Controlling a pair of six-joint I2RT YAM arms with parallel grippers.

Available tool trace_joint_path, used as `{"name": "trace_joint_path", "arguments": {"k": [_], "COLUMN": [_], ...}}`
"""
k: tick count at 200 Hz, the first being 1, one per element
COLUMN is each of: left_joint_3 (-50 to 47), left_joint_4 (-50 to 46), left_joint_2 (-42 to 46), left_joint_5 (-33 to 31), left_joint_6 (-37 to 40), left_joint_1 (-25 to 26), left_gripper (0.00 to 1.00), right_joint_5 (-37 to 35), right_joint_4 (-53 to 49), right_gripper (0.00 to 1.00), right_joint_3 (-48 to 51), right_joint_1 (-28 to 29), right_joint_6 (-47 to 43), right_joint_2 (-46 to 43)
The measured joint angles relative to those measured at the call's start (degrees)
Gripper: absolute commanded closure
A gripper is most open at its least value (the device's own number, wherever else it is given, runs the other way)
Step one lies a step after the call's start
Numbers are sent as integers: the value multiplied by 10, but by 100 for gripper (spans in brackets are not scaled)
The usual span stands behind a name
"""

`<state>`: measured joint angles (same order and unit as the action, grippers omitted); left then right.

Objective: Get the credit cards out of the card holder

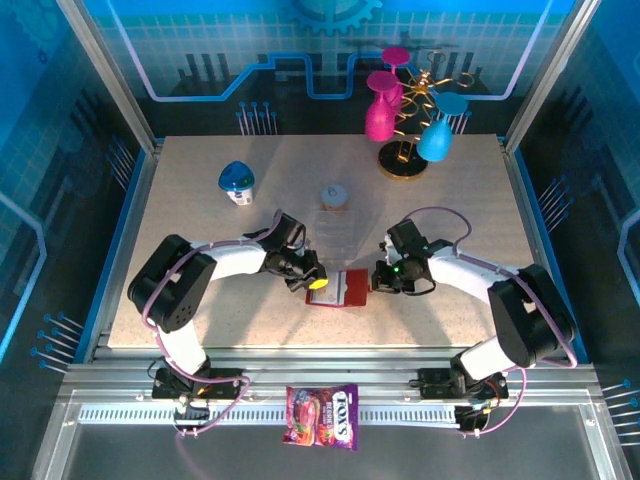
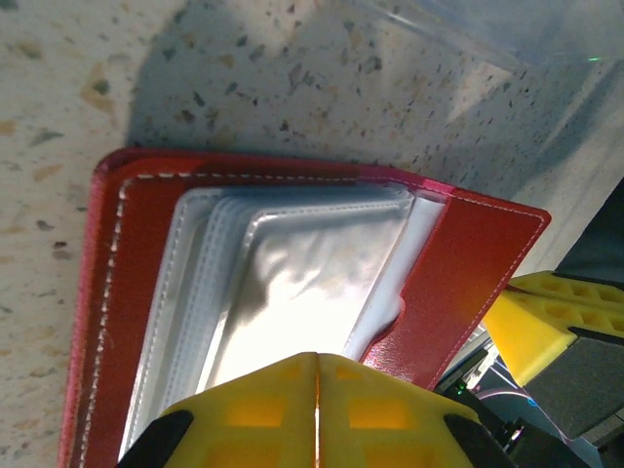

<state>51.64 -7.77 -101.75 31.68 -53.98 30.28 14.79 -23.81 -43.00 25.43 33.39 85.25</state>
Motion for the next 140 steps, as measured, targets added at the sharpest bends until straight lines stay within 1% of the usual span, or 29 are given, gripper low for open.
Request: {"name": "trace_joint_path", "arguments": {"k": [17, 37, 57, 79, 140], "left_joint_3": [1, 1, 1, 1, 1], "left_joint_4": [0, -1, -1, 1, 1], "left_joint_2": [-4, -6, -6, -6, -6], "left_joint_5": [0, 0, 0, -3, -4], "left_joint_6": [0, 0, 0, 0, 0], "left_joint_1": [0, 0, 0, 0, 0], "left_gripper": [91, 91, 91, 91, 91], "right_joint_5": [-9, -16, -28, -43, -58], "right_joint_4": [0, -7, -22, -54, -111], "right_gripper": [91, 85, 76, 70, 65], "right_joint_3": [0, 0, -2, -12, -84], "right_joint_1": [0, 0, 0, 0, 0], "right_joint_6": [-1, -4, -7, -14, -15], "right_joint_2": [1, 3, 3, -9, -78]}}
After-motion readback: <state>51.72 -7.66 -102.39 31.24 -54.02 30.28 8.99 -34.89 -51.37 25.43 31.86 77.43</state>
